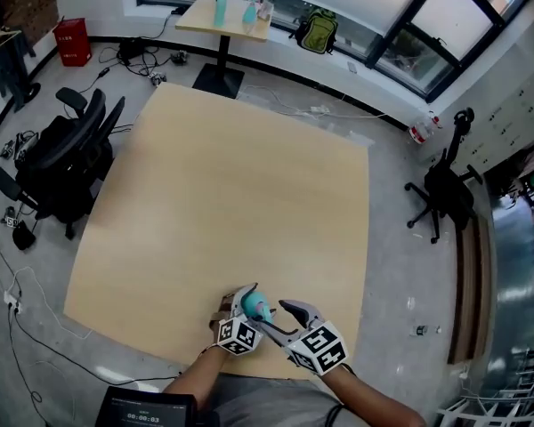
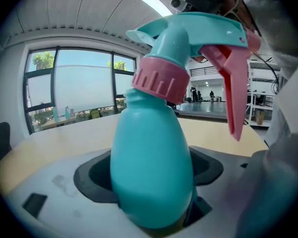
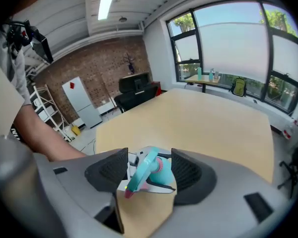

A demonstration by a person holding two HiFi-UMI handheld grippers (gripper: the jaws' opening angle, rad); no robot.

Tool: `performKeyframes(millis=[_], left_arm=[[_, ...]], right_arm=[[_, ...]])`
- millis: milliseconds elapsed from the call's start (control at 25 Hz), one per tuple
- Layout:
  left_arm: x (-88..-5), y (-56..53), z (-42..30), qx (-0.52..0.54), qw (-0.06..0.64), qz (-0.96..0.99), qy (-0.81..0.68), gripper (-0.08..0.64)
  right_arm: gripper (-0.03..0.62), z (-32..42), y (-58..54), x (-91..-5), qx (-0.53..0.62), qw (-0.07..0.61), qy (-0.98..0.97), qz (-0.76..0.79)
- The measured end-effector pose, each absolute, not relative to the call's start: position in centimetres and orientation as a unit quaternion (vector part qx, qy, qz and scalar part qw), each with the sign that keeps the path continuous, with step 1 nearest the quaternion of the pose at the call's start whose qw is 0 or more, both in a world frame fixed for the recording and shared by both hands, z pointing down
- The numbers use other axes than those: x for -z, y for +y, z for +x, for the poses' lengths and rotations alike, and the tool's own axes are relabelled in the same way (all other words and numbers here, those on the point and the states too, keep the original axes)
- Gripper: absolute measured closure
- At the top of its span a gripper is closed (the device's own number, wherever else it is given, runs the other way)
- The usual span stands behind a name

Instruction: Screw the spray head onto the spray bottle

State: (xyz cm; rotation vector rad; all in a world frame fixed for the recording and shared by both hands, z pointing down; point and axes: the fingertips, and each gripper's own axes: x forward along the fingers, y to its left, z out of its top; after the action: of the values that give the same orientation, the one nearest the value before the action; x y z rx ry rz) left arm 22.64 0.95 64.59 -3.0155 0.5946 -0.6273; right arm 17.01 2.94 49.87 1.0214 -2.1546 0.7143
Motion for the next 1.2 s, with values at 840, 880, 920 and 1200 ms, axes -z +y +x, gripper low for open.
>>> performKeyframes(millis=[840,880,920,1200], left_arm=[[-64.5,0.3,22.9,0.168,-0.008,-0.964,0.207,0.165],[-64.5,0.3,22.9,0.167,-0.007,-0.964,0.205,0.166],[-64.6,0.3,22.8,0.166,-0.007,-0.965,0.203,0.166],[-64.6,0.5,22.8,0.162,-0.005,-0.969,0.186,0.167]], right_arm=[[0.497,16.0,1.9,-54.9,-0.005,0.591,-0.795,0.139],[0.497,15.9,2.1,-55.0,0.024,0.603,-0.79,0.11],[0.497,15.8,2.2,-55.2,0.056,0.614,-0.784,0.078],[0.497,15.3,3.0,-55.0,0.183,0.615,-0.762,-0.087]])
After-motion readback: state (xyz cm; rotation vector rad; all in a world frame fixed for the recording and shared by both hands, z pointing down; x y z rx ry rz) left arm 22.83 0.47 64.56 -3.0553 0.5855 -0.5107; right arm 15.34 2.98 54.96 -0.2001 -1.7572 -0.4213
